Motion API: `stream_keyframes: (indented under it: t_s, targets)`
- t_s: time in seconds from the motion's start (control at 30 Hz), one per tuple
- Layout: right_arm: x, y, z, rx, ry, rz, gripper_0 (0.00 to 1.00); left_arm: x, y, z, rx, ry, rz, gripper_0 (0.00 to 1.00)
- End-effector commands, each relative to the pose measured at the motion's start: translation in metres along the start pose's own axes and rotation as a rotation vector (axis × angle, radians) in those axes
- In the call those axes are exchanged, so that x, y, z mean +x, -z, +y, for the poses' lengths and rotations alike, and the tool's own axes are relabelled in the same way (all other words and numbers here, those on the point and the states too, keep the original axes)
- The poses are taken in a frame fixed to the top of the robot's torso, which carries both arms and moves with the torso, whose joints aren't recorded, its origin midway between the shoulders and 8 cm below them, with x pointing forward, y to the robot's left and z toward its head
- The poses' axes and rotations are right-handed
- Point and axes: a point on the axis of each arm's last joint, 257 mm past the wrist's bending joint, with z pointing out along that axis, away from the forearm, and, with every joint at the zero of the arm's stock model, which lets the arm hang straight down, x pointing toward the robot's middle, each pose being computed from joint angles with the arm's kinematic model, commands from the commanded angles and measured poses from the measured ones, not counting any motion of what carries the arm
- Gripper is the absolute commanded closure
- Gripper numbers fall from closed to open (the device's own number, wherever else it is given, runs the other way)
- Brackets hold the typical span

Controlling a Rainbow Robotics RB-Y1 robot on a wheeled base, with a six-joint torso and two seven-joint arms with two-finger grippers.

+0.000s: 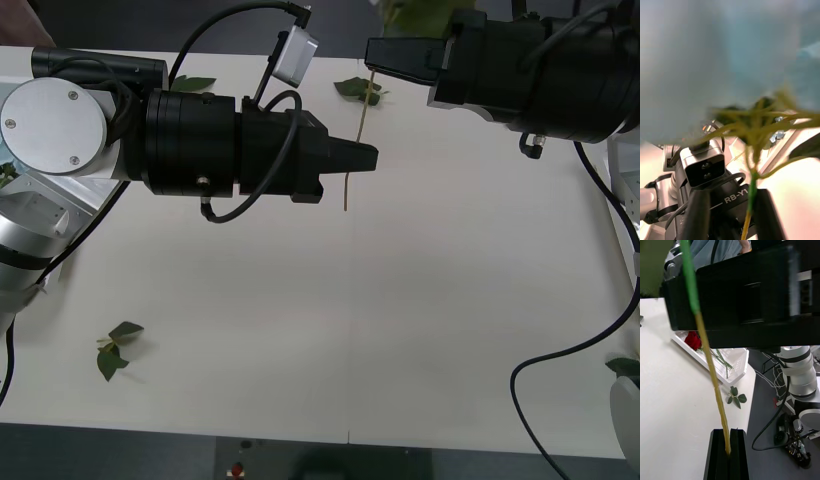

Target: Put the red flowers into the right box and the blue flowers into the left box

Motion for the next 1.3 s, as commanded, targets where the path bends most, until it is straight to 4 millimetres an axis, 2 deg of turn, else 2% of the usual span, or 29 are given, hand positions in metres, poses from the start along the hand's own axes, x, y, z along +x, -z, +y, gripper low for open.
stream_keyframes:
  t_s: [0.03, 0.17, 0.33, 0.47, 0.53, 0.6, 0.63, 0.67, 0.83, 1.03, 1.07, 1.1, 1.13, 1.23, 1.27, 1.3]
  targets:
    - [-0.007, -0.004, 0.02, -0.026, 0.055, 0.003, 0.0, -0.018, -0.002, -0.01, 0.012, -0.033, -0.015, 1.0]
    - [-0.007, -0.004, 0.02, -0.026, 0.055, 0.003, 0.0, -0.02, 0.003, -0.006, 0.002, -0.025, -0.018, 1.0]
    - [-0.007, -0.004, 0.02, -0.026, 0.055, 0.003, 0.0, -0.028, 0.028, 0.008, -0.042, -0.013, -0.021, 1.0]
    - [-0.007, -0.004, 0.02, -0.026, 0.055, 0.003, 0.0, -0.028, 0.064, 0.03, -0.129, -0.026, 0.024, 1.0]
    - [-0.007, -0.004, 0.02, -0.026, 0.055, 0.003, 0.0, -0.023, 0.095, 0.044, -0.192, -0.031, 0.076, 1.0]
    - [-0.007, -0.004, 0.02, -0.026, 0.055, 0.003, 0.0, -0.018, 0.117, 0.051, -0.233, -0.027, 0.112, 1.0]
    - [0.003, -0.003, 0.012, -0.02, 0.029, 0.009, 0.0, -0.012, 0.141, 0.058, -0.276, -0.015, 0.142, 1.0]
    - [0.003, -0.003, 0.012, -0.019, 0.029, 0.01, 0.0, -0.009, 0.151, 0.061, -0.293, -0.006, 0.154, 1.0]
    - [0.001, 0.014, 0.007, 0.047, 0.1, 0.011, 0.0, 0.013, 0.256, 0.08, -0.462, 0.088, 0.225, 1.0]
    - [0.005, 0.037, -0.009, 0.132, 0.16, 0.043, 0.0, 0.034, 0.382, 0.099, -0.668, 0.233, 0.188, 1.0]
    - [0.007, 0.039, -0.011, 0.139, 0.171, 0.05, 0.0, 0.036, 0.393, 0.101, -0.689, 0.247, 0.179, 1.0]
    - [0.009, 0.046, -0.017, 0.162, 0.21, 0.064, 0.0, 0.043, 0.422, 0.107, -0.741, 0.288, 0.154, 1.0]
    - [0.011, 0.049, -0.02, 0.17, 0.225, 0.07, 0.0, 0.047, 0.432, 0.109, -0.761, 0.303, 0.147, 1.0]
    - [0.02, 0.067, -0.034, 0.215, 0.288, 0.1, 0.0, 0.069, 0.488, 0.122, -0.895, 0.372, 0.132, 1.0]
    - [0.023, 0.07, -0.037, 0.222, 0.295, 0.111, 0.0, 0.073, 0.501, 0.124, -0.927, 0.38, 0.135, 1.0]
    - [0.027, 0.078, -0.041, 0.235, 0.314, 0.131, 0.0, 0.082, 0.526, 0.128, -0.999, 0.397, 0.146, 1.0]
